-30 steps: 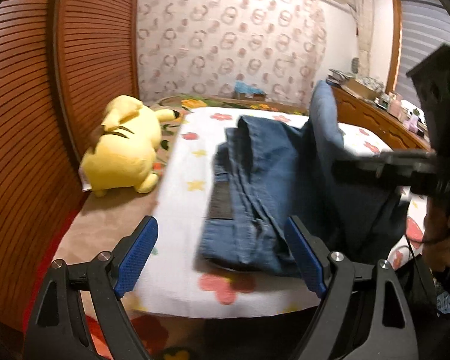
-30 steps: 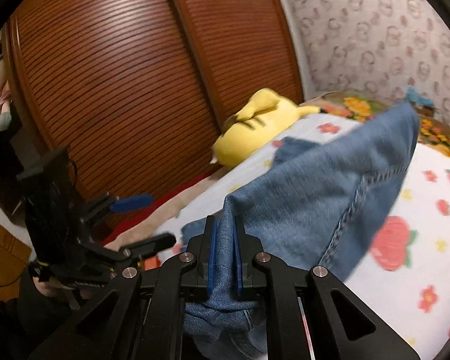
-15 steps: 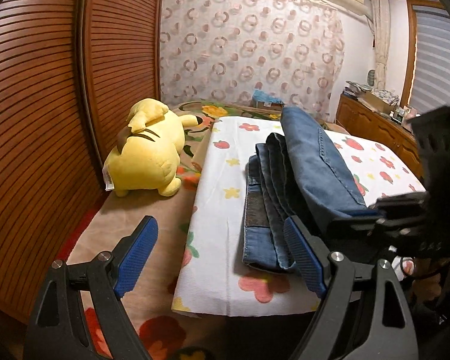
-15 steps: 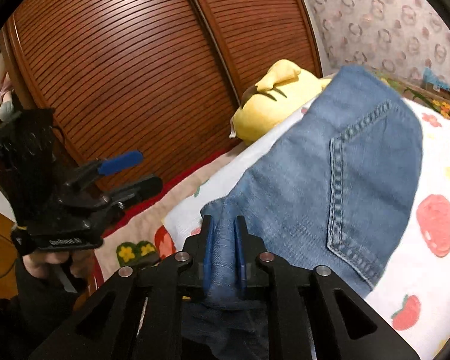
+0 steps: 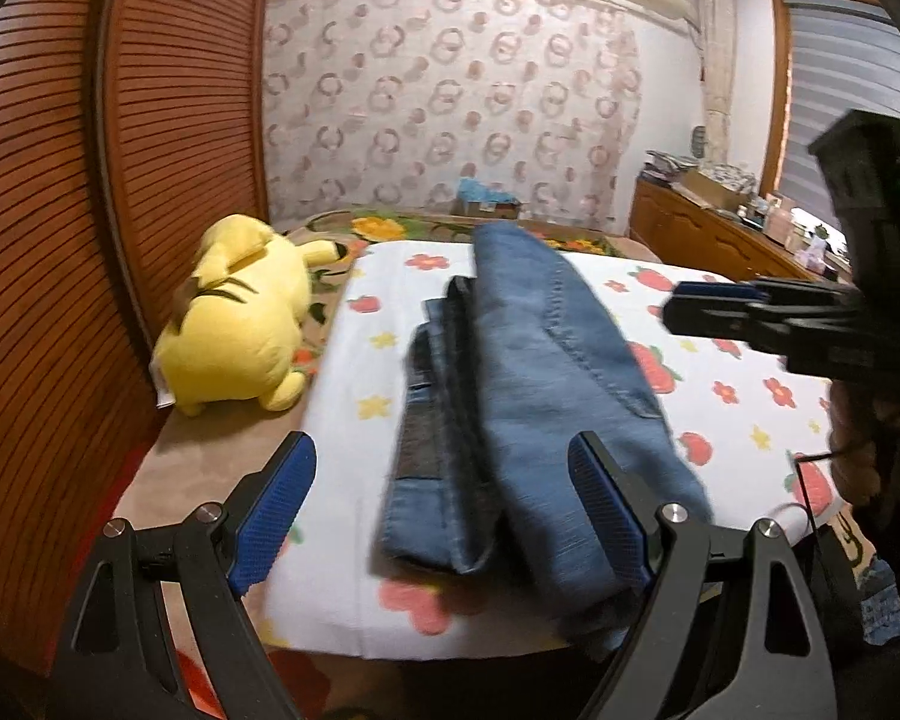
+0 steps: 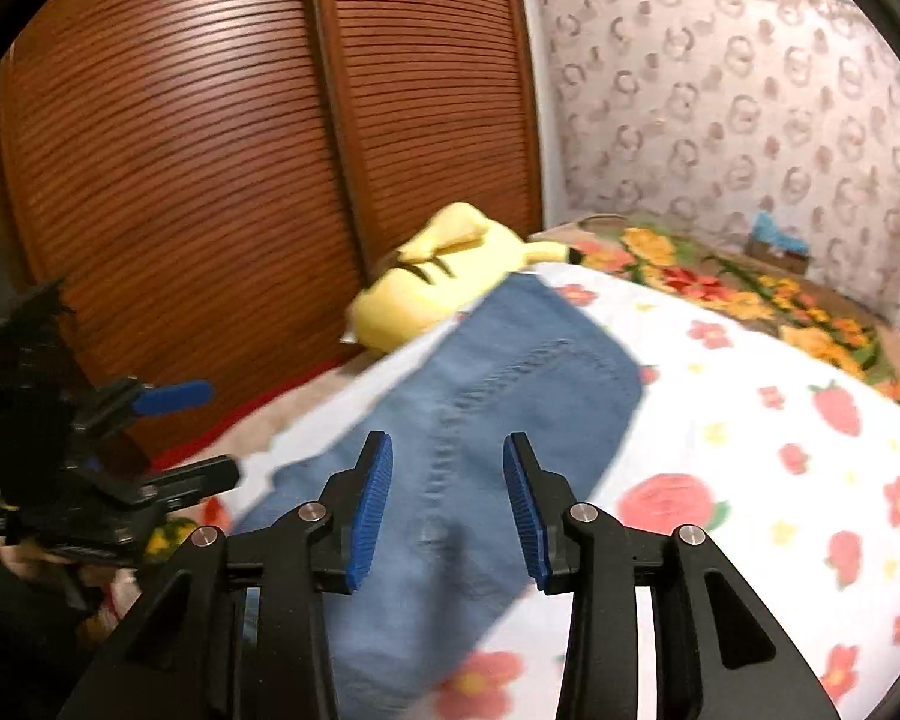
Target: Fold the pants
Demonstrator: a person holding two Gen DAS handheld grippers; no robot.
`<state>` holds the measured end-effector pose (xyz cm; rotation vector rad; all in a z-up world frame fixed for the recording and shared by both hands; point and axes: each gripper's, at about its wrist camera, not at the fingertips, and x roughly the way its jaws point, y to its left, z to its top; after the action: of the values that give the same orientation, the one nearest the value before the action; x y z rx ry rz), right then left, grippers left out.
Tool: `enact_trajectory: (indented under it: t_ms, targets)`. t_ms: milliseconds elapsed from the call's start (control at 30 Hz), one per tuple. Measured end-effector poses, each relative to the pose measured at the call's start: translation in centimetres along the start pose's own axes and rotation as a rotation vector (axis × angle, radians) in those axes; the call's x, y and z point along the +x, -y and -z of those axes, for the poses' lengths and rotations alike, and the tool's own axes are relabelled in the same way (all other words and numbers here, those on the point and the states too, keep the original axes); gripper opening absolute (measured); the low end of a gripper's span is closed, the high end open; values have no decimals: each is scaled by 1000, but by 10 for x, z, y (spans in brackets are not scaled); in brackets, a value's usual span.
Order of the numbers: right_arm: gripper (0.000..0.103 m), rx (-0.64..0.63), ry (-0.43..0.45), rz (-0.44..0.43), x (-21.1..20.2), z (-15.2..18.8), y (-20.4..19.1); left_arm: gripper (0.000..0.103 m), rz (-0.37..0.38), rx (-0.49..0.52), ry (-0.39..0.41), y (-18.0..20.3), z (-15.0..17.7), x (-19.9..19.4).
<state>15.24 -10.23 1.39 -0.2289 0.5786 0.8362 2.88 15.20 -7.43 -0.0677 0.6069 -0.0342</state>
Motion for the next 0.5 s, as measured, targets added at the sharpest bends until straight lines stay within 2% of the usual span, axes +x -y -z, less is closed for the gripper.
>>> enact_trajectory:
  t_ms: [133, 167, 300, 500]
  targets:
    - [40, -10, -10, 46, 0, -6, -7, 86, 35, 19, -13, 14, -2, 6]
    - [40, -7, -9, 48, -14, -8, -11, 86, 40, 25, -17, 18, -1, 8]
    - [40, -1, -11, 52, -17, -10, -17, 86, 50, 33, -47, 24, 2, 17]
    - [40, 6, -13, 58, -30, -6, -7, 86, 67, 25, -75, 26, 8, 25]
